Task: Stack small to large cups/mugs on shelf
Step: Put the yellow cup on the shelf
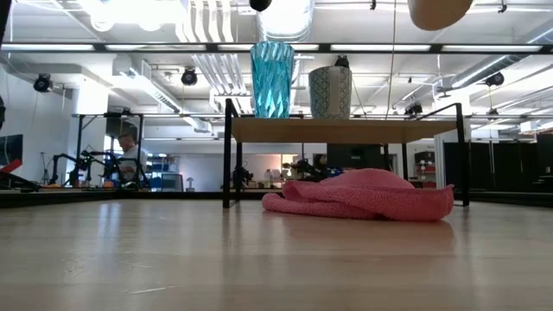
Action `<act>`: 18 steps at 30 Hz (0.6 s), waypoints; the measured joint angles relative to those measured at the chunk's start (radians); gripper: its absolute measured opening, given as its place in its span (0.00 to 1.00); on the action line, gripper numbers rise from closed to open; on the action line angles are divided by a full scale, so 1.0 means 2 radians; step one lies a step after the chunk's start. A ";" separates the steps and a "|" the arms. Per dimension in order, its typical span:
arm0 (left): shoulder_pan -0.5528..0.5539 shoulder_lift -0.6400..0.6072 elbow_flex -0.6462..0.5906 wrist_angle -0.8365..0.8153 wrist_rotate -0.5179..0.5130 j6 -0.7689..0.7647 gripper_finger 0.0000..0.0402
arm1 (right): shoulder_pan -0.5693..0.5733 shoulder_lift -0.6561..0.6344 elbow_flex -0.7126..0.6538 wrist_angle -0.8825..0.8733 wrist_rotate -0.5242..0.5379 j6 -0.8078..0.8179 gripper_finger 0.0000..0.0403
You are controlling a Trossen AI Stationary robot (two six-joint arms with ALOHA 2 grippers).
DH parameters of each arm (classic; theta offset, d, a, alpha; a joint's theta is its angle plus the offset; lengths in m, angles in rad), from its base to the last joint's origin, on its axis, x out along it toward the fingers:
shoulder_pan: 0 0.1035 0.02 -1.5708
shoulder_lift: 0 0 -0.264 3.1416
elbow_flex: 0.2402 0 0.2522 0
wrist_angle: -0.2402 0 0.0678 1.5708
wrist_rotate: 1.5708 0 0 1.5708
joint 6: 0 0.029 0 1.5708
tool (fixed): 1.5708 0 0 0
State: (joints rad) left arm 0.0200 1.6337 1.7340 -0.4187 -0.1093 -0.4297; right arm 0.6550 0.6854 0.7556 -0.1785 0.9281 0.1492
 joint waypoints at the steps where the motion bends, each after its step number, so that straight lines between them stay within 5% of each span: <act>1: 0.000 0.000 0.000 0.000 0.000 0.000 0.23 | -0.001 -0.010 -0.011 0.007 -0.002 -0.005 0.03; 18: 0.000 0.000 0.000 0.009 0.000 0.000 0.23 | -0.085 -0.064 -0.102 0.067 -0.160 -0.086 0.03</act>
State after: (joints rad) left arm 0.0203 1.6337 1.7340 -0.4008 -0.1090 -0.4294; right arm 0.4844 0.5568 0.5512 -0.0448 0.6080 -0.0224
